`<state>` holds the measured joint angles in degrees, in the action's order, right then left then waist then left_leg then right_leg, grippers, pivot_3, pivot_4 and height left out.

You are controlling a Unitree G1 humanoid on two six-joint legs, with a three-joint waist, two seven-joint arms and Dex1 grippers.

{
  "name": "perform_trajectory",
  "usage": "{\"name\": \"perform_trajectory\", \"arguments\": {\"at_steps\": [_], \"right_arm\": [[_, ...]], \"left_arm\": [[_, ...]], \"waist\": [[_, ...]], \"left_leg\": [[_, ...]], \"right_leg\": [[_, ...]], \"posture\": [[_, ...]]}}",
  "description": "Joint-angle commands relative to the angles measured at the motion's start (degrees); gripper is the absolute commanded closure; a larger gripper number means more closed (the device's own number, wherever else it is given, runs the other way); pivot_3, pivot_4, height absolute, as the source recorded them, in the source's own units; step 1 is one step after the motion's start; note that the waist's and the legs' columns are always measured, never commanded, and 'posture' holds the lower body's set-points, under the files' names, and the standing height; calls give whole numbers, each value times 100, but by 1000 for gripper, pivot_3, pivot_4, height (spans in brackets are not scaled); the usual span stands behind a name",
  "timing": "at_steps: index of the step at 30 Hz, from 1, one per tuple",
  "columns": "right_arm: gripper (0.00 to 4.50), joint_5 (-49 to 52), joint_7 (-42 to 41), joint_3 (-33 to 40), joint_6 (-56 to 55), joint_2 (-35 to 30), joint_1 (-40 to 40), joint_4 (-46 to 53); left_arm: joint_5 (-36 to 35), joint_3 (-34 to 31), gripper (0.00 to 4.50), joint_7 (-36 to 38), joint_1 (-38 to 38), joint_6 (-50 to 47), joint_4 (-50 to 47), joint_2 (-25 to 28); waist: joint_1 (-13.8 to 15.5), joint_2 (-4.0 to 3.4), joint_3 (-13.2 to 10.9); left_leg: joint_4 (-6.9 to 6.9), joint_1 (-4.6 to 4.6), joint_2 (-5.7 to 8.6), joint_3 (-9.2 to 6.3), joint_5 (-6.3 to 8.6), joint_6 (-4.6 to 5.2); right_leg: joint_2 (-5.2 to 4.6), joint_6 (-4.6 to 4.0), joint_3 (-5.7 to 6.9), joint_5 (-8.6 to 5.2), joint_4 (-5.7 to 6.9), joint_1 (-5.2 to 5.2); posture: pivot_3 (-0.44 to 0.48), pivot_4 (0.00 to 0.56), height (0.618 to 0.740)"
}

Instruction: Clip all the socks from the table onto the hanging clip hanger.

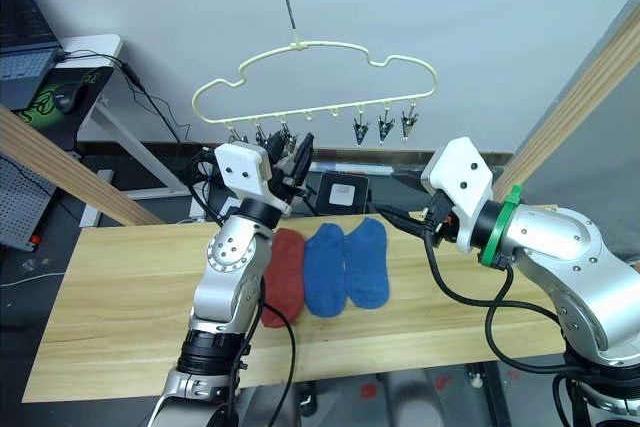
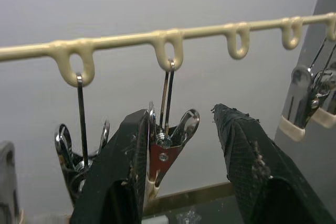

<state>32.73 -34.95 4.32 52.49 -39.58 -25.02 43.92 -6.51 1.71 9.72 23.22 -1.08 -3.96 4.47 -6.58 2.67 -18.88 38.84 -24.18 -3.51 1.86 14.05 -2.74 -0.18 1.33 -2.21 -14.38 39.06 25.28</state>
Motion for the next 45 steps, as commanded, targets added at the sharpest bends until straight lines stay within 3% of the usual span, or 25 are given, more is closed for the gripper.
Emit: {"name": "perform_trajectory", "arguments": {"at_steps": [1, 19, 27, 34, 45], "right_arm": [[2009, 45, 22, 44, -149, -71, 44, 176], [2009, 2, 5, -44, -368, -165, 102, 67], [2009, -19, 15, -94, -428, -175, 129, 57], [2009, -127, 16, -180, -506, -252, 213, 69], [2009, -1119, 426, -931, -544, -331, 438, -401]], "left_arm": [[-2, -19, 2385, 3, 138, -168, -331, 33], [-29, -108, 2385, 58, 329, -1072, -835, 260], [-23, -121, 4114, 50, 326, -1207, -931, 263], [-156, -162, 4153, 147, 327, -1462, -1114, 303], [-1465, -674, 4153, 1115, 364, -2613, -1635, 1003]], "waist": [[0, 0, 0], [4, -2, 1], [5, -2, 2], [5, -2, 2], [8, -2, 2]], "left_leg": [[0, 0, 0, 0, 0, 0], [0, 0, -1, -1, -1, 0], [0, 0, -1, -1, 0, 0], [0, 0, -1, -1, -1, 0], [0, 4, -3, -3, -1, -1]], "right_leg": [[0, 0, 0, 0, 0, 0], [1, 0, -1, 0, 0, 0], [0, 0, -1, 0, 0, 0], [0, 0, -1, 0, 0, 0], [1, 1, -1, 0, 3, 1]], "posture": [[-258, 274, 735], [-244, 271, 735], [-241, 270, 735], [-240, 271, 735], [-219, 291, 735]]}}
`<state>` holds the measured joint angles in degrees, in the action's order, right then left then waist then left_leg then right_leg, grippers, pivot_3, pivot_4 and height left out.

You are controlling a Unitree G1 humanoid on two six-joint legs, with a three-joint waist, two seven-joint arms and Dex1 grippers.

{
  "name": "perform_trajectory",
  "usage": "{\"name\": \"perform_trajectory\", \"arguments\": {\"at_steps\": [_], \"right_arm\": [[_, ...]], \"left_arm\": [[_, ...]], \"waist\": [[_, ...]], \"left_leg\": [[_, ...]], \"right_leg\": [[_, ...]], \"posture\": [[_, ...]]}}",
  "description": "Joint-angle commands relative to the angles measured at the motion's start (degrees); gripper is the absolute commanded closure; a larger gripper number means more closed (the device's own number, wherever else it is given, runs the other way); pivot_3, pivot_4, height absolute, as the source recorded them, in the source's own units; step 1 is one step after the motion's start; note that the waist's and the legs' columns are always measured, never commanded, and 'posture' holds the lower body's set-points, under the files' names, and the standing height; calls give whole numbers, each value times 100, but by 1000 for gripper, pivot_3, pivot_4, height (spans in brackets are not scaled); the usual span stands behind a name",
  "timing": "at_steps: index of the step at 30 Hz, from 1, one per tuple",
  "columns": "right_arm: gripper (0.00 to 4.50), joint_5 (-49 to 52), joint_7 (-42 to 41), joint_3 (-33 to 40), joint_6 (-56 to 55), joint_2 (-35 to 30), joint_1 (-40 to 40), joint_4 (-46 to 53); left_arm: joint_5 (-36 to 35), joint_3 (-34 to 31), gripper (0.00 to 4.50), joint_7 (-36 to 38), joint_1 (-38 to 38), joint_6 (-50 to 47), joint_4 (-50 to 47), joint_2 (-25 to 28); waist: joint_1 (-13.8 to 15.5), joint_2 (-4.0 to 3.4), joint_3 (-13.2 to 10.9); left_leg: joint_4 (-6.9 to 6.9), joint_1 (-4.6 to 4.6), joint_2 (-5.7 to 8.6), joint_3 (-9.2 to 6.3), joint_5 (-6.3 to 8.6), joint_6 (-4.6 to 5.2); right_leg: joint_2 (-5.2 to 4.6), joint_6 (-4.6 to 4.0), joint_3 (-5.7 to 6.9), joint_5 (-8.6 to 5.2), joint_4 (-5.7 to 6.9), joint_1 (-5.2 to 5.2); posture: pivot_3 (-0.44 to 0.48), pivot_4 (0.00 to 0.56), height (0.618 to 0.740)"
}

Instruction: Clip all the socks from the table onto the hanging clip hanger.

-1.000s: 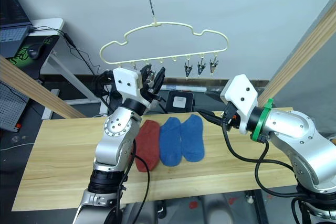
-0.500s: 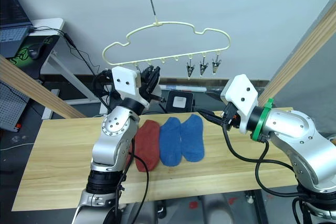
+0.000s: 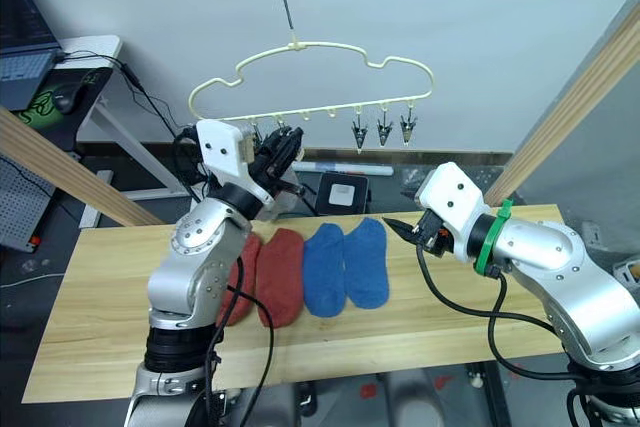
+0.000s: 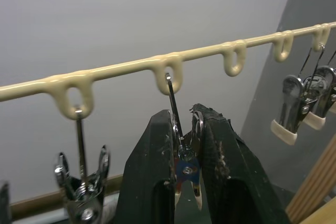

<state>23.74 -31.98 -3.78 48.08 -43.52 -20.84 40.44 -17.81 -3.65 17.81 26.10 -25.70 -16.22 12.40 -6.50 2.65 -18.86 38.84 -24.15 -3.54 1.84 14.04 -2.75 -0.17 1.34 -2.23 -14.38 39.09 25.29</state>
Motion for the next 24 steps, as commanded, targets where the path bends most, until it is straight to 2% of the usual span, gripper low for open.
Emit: {"name": "perform_trajectory", "arguments": {"at_steps": [1, 5, 8, 10, 16, 24], "right_arm": [[2009, -293, 148, -197, -124, 92, 20, -121], [2009, -628, 342, -503, -200, 396, -27, -597], [1440, -836, 559, -666, -250, 799, -72, -1027], [786, -1033, 651, -845, -406, 1054, -109, -1385], [780, -1522, 832, -1157, -1366, 1944, -202, -3010], [780, -1840, 961, -970, -2448, 2808, -617, -5011]], "left_arm": [[-422, -177, 4153, 391, 68, -229, -441, 311], [-651, -257, 4153, 653, 47, -424, -500, 659], [-745, -278, 4153, 702, 83, -519, -508, 787], [-794, -287, 4153, 700, 98, -592, -551, 849], [-1067, -313, 4153, 736, 107, -946, -805, 1009], [-1469, -455, 4153, 800, 121, -1343, -1013, 1247]], "waist": [[-2, 0, 0], [9, 0, 0], [19, -2, -3], [29, -6, -6], [66, -12, -35], [180, -47, -141]], "left_leg": [[0, 0, 0, 0, 0, 0], [-1, 3, -2, -2, 0, 0], [-1, 4, -2, -3, 0, 0], [-1, 4, -2, -2, 1, 1], [-8, 11, -4, -1, 1, 1], [-10, 14, -6, 3, 1, 1]], "right_leg": [[0, 0, 0, 0, 0, 0], [2, 0, -2, 0, -1, 0], [1, 1, -5, -1, -2, 0], [2, 1, -9, -1, -2, 2], [5, 8, -13, -5, -3, 1], [7, 7, -14, -5, -5, 4]], "posture": [[-215, 296, 735], [-199, 322, 735], [-187, 345, 735], [-179, 360, 735], [-145, 393, 735], [-111, 407, 735]]}}
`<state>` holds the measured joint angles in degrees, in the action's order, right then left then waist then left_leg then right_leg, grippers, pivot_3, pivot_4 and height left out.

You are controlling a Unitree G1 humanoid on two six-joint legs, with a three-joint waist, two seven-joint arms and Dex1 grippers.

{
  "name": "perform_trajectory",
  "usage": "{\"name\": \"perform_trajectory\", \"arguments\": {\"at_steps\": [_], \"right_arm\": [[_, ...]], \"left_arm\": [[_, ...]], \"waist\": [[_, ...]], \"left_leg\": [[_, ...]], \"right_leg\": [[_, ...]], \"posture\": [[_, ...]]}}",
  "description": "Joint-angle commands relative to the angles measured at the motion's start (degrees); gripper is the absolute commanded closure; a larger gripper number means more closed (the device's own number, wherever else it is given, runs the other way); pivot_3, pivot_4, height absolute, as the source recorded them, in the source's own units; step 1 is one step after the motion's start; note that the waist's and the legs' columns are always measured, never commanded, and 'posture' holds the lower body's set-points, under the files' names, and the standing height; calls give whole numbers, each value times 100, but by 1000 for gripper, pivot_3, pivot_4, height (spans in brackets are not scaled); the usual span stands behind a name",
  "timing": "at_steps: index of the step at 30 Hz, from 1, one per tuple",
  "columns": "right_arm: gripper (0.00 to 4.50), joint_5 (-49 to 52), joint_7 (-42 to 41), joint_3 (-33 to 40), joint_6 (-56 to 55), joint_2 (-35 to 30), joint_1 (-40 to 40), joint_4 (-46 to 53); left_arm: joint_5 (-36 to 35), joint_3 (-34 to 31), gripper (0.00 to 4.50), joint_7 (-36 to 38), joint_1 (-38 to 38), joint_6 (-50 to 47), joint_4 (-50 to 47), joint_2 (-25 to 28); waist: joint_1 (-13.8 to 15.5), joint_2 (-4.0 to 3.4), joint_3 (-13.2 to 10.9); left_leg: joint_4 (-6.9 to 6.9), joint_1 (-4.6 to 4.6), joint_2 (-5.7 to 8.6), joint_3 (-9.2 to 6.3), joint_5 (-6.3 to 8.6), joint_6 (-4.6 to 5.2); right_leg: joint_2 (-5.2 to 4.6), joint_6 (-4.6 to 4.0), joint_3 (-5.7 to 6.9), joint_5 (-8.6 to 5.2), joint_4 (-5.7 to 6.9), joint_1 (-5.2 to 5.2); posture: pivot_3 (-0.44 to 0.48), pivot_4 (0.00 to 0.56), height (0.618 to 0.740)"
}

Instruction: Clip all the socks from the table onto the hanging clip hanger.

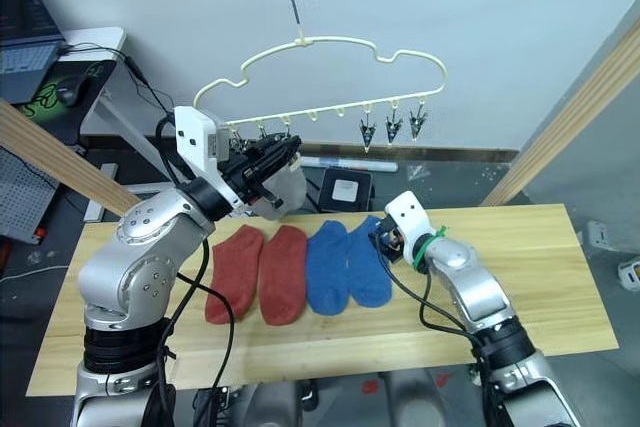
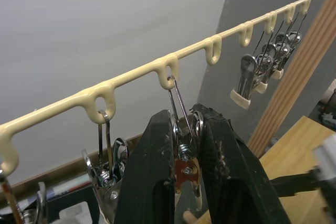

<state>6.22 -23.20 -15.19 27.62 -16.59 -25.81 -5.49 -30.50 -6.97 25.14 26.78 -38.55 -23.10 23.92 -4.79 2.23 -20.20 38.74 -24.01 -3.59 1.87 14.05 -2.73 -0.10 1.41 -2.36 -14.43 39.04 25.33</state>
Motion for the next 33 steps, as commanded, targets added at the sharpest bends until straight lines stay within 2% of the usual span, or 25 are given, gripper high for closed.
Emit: {"name": "perform_trajectory", "arguments": {"at_steps": [1, 5, 8, 17, 22, 28, 33], "right_arm": [[780, -81, 100, 245, -434, 198, -197, -648], [780, -176, 150, 339, -601, 390, -372, -1327], [1346, -213, 189, 399, -607, 488, -385, -1455], [4397, -278, 67, 361, -535, 549, -205, -1032], [4500, -275, -191, 268, -441, 450, -129, -294], [4500, -92, -882, -5, -331, 176, -127, 1184], [4500, -17, -1420, -379, -552, 105, -427, 2117]], "left_arm": [[-232, -131, 4153, 79, 62, -82, -318, 119], [-351, -161, 4153, 131, 73, -148, -306, 209], [-425, -168, 4153, 148, 105, -166, -262, 266], [-655, -266, 4153, 293, 195, -227, -46, 421], [-989, -422, 4153, 367, 326, -404, 150, 425], [-1627, -755, 4153, 279, 535, -905, 421, 425], [-2169, -1011, 4153, 104, 712, -1331, 598, 377]], "waist": [[15, -7, -11], [22, -12, -21], [25, -14, -23], [23, -17, -25], [16, -21, -32], [10, -23, -35], [-4, -24, -35]], "left_leg": [[-1, 0, 1, 1, 0, 0], [-2, -1, 1, 3, 1, 0], [-6, -1, 1, 1, 1, -1], [-12, -1, 0, 2, 1, -2], [-19, -3, 1, 6, 1, -3], [-50, -2, 1, 13, -1, -6], [-72, -6, -1, 11, -2, -10]], "right_leg": [[0, 0, 0, 0, 0, 0], [-2, -5, 0, 3, -5, 0], [-2, -5, -2, 3, -6, 1], [-2, 10, -5, -6, -7, 3], [-2, 19, -6, -12, -8, 9], [-2, 22, -3, -13, -14, 22], [-1, 22, -2, -13, -17, 33]], "posture": [[-110, 407, 735], [-107, 407, 735], [-108, 406, 735], [-120, 399, 735], [-138, 392, 735], [-149, 385, 735], [-161, 372, 735]]}}
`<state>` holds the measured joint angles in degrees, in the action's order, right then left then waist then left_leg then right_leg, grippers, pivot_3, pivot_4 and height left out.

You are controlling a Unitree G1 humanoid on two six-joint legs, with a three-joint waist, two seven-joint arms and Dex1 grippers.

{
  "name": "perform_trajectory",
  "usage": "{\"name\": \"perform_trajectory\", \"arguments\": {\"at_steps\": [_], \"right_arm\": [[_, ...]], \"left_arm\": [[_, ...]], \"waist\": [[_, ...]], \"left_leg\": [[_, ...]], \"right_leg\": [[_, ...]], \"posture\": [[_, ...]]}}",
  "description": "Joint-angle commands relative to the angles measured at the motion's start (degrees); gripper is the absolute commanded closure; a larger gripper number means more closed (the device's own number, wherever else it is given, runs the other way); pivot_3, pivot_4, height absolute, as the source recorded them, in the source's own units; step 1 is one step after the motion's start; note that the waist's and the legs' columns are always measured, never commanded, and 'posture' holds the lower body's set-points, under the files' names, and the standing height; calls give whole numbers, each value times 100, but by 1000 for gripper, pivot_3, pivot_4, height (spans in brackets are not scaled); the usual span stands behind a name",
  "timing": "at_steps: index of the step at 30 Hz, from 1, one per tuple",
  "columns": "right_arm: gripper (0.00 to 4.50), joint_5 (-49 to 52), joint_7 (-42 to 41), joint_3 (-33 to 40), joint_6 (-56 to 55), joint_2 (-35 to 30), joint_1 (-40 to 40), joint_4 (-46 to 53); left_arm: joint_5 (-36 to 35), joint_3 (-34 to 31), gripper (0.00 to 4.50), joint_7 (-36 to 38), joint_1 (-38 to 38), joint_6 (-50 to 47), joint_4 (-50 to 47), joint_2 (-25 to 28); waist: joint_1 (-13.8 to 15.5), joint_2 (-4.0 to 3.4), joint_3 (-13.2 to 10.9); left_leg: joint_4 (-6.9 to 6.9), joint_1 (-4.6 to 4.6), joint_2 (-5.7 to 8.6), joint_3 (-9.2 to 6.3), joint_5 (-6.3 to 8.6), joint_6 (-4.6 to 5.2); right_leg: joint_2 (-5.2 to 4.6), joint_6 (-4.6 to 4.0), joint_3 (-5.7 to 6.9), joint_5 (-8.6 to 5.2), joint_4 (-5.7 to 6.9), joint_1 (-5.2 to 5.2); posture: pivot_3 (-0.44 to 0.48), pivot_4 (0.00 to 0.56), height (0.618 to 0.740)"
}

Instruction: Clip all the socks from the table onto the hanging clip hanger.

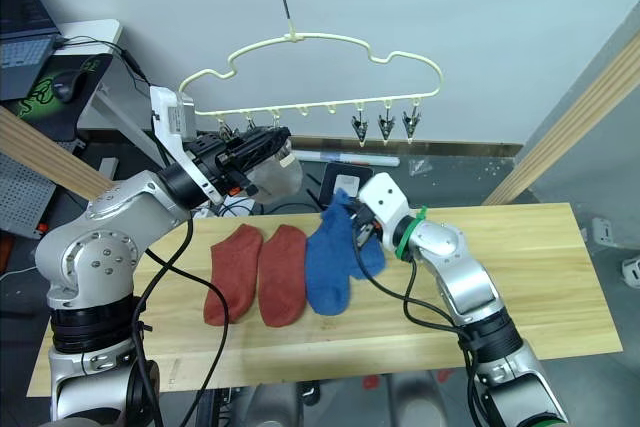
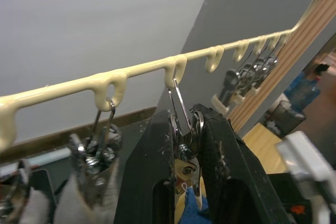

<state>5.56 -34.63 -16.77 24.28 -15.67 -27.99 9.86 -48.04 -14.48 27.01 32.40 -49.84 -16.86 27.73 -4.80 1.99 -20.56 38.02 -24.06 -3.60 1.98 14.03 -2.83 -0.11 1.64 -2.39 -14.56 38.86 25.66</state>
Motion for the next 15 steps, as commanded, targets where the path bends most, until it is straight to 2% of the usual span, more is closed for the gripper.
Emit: {"name": "perform_trajectory", "arguments": {"at_steps": [1, 7, 15], "right_arm": [[4500, -42, -273, -293, -321, 42, -333, 580], [4500, -372, -236, -477, -870, 163, -784, 204], [4500, -705, -291, -595, -1453, 128, -883, -91]], "left_arm": [[-531, -302, 4153, -114, 178, -284, 16, -5], [-820, -372, 4153, -167, 265, -485, 204, 64], [-1319, -568, 4153, -413, 318, -749, 387, 27]], "waist": [[-7, 0, 0], [-2, 0, 0], [0, 0, 0]], "left_leg": [[-1, 0, 0, 1, 0, 0], [1, 0, 3, 3, -1, -2], [1, -9, 0, 4, -9, -15]], "right_leg": [[0, -4, 0, 2, -1, 0], [-5, -14, 2, 8, -1, 0], [-10, -17, 2, 10, -4, 7]], "posture": [[-163, 369, 735], [-169, 358, 735], [-175, 353, 735]]}}
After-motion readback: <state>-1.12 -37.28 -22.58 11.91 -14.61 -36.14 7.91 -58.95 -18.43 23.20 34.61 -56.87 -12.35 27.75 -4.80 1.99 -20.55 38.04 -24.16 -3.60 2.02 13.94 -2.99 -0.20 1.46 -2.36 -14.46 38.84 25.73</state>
